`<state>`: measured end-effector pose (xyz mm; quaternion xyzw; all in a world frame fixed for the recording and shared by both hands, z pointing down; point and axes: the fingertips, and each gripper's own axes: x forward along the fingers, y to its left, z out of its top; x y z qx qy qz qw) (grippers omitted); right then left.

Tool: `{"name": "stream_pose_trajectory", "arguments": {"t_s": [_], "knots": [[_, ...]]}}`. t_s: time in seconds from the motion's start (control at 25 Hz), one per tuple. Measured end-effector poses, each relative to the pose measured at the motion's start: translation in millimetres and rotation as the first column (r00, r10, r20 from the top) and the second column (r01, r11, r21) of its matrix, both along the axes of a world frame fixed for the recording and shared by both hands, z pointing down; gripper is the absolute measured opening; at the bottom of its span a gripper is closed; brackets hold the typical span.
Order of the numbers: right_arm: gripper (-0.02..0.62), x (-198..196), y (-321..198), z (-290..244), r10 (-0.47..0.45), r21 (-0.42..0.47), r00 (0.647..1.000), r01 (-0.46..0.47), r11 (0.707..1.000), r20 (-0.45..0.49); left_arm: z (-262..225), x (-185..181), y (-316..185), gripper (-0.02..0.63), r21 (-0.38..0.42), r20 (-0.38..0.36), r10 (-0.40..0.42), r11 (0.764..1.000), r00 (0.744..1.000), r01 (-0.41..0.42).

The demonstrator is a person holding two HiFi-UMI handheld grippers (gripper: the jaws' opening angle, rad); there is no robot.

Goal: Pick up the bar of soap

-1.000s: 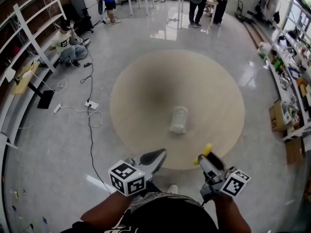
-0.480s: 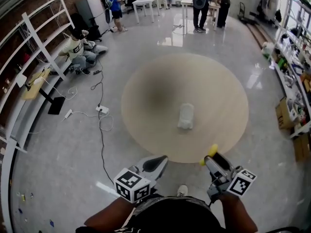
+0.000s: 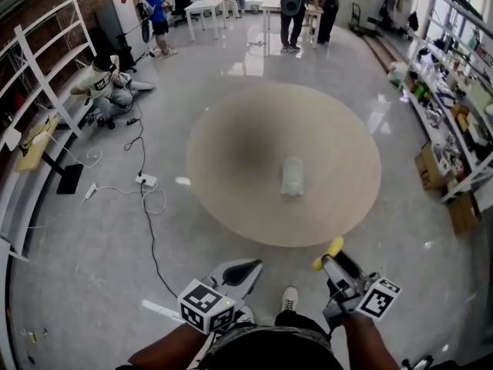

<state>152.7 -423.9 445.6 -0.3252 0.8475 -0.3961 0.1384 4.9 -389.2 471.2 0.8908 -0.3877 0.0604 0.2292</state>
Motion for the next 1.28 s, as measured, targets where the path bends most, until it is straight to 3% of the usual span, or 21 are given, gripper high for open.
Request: {"name": "stream_pose_trajectory", "arguments": {"t_s": [0.28, 0.64, 1.28], "knots": [[0.264, 15, 25, 1, 0.05, -0.021, 0.998, -0.051, 0.998, -0.025, -6, -7, 0, 0.008, 0.015, -0.038, -0.016, 1.0, 0.999, 0.017], [0.264, 22, 31, -5, 0.006, -0.02, 1.0, -0.005, 1.0, 0.003, -6, 0, 17, 0.008, 0.016, -0.094, -0.081, 0.996, 0.992, 0.083], [0.264, 22, 43, -4, -0.075, -0.003, 0.995, 0.075, 0.997, 0.059, -9, 24, 37, 0.008, 0.011, -0.023, -0.096, 0.995, 0.995, 0.096]]}}
